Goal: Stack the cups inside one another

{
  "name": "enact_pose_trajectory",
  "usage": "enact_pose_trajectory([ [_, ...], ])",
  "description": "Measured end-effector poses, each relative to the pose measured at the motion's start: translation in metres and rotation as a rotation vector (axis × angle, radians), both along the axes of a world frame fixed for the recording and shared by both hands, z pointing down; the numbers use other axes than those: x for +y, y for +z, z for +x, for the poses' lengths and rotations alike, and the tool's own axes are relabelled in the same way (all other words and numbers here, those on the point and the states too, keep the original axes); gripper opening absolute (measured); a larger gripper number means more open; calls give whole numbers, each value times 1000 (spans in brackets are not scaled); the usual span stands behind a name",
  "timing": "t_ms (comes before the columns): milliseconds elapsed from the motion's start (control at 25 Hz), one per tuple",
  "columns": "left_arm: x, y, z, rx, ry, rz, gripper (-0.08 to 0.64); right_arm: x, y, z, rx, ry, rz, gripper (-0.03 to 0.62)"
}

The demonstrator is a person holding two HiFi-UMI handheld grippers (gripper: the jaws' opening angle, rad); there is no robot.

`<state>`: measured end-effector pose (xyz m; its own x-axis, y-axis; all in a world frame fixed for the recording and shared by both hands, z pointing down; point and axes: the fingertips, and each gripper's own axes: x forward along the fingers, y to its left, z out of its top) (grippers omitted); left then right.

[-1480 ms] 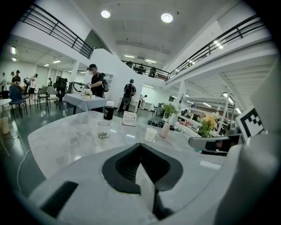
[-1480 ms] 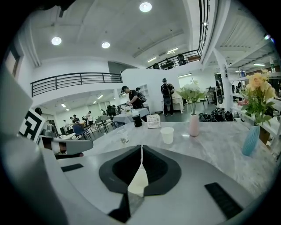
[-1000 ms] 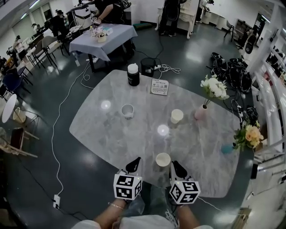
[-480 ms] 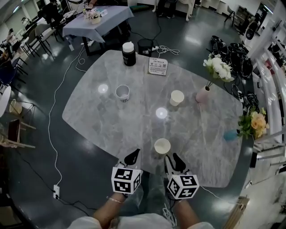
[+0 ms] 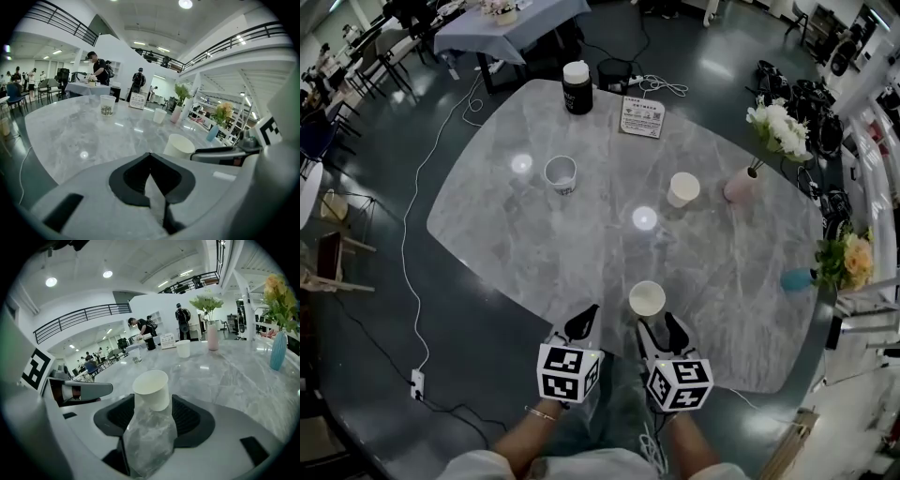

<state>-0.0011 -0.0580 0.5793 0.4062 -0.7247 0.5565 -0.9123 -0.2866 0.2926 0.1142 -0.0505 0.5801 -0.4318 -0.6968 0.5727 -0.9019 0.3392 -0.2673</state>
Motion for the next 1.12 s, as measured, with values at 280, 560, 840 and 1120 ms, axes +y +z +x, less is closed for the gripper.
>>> enact_pose_trajectory([
  [280,1,15,-2,-6,-14,-31,0,-7,15,-11,27,-48,-15,227],
  [560,-5,23,-6,-2,-30,-50,0,-21,26,-18,66,-90,-25,240],
  [840,-7,29,-8,-3,-43,-63,0,-29,30,-22,76,-97,-17,242],
  [1120,-7,35,-10,-4,-63,-78,2,-35,30,-20,69,-79,-9,241],
])
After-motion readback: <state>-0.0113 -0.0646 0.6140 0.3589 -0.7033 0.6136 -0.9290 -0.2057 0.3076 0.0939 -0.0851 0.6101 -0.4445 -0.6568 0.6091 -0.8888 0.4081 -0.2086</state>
